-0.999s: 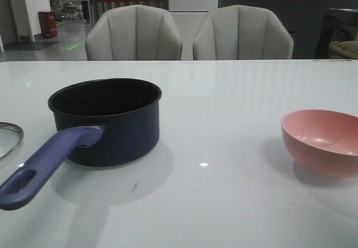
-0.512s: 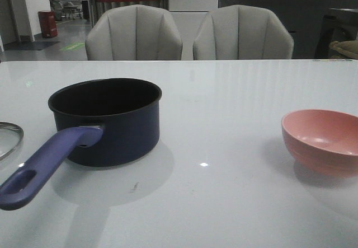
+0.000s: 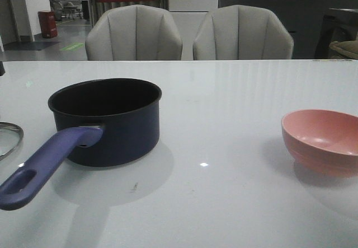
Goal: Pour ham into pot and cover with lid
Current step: 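Grasp the purple knob of the glass lid with the left gripper, then lift the glass lid and carry it over the pot with the left gripper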
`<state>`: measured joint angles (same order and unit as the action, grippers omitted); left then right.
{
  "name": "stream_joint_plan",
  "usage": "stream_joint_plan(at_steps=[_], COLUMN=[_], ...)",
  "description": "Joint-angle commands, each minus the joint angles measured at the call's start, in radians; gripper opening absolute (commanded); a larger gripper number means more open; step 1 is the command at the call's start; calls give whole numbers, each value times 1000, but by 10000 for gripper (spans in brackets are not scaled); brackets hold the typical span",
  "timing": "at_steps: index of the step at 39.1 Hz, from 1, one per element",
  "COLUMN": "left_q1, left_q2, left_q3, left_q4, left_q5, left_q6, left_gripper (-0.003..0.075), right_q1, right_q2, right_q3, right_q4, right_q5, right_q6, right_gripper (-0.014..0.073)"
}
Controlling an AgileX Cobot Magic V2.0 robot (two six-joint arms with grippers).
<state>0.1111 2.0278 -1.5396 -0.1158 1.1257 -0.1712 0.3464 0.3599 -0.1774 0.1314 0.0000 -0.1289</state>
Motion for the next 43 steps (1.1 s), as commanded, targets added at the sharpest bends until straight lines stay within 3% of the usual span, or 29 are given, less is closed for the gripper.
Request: stream_joint_plan(at_steps=[1, 11, 43], left_q1=[3, 3, 3], left_q2=[-53, -53, -53], left_q3=[-31, -31, -71], left_q4=[-9, 5, 12], left_q5=[-2, -3, 24], left_q6=[1, 1, 3], left_gripper=[522, 405, 405], right_q1=[2, 2, 2], right_q2=[5, 5, 5], right_q3=[-28, -28, -28], right_q4=[3, 3, 3], right_q5=[-86, -86, -86], right_q6=[-9, -9, -9], right_gripper=[147, 147, 147])
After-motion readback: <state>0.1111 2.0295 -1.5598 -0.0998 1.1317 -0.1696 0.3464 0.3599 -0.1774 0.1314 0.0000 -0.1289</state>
